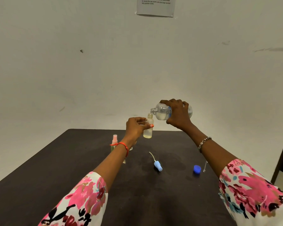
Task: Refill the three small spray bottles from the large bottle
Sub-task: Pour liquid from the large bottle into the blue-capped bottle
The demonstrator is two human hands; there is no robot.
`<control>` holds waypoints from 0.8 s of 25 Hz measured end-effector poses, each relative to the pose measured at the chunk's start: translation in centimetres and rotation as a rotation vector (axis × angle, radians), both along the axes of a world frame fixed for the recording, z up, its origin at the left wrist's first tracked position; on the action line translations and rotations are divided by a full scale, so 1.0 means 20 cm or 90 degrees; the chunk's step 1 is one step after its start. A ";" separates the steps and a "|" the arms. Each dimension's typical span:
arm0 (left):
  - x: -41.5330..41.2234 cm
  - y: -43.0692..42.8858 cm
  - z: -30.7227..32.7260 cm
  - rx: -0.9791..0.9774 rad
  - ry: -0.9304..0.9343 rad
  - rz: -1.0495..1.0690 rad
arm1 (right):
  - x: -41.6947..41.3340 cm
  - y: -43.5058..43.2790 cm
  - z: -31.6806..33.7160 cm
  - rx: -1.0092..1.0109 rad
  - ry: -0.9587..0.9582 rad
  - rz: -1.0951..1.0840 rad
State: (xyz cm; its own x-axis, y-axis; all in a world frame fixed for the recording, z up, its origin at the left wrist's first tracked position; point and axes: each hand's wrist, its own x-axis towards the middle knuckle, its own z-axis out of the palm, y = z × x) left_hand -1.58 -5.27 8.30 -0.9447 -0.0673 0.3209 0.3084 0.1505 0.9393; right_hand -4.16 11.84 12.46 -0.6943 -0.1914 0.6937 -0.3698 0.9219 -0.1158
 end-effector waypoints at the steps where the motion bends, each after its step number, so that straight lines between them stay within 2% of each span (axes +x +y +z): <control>1: 0.00 0.00 0.00 0.000 0.000 0.000 | 0.00 0.00 0.00 -0.002 0.001 0.002; 20: 0.01 0.01 -0.01 -0.002 -0.019 0.009 | 0.01 0.00 -0.01 0.003 0.005 0.005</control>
State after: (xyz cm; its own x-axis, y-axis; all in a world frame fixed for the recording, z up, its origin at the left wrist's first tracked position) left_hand -1.40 -5.09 8.12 -0.9529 -0.0792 0.2929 0.2782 0.1573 0.9476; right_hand -4.01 11.90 12.26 -0.6879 -0.2001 0.6977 -0.3773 0.9198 -0.1082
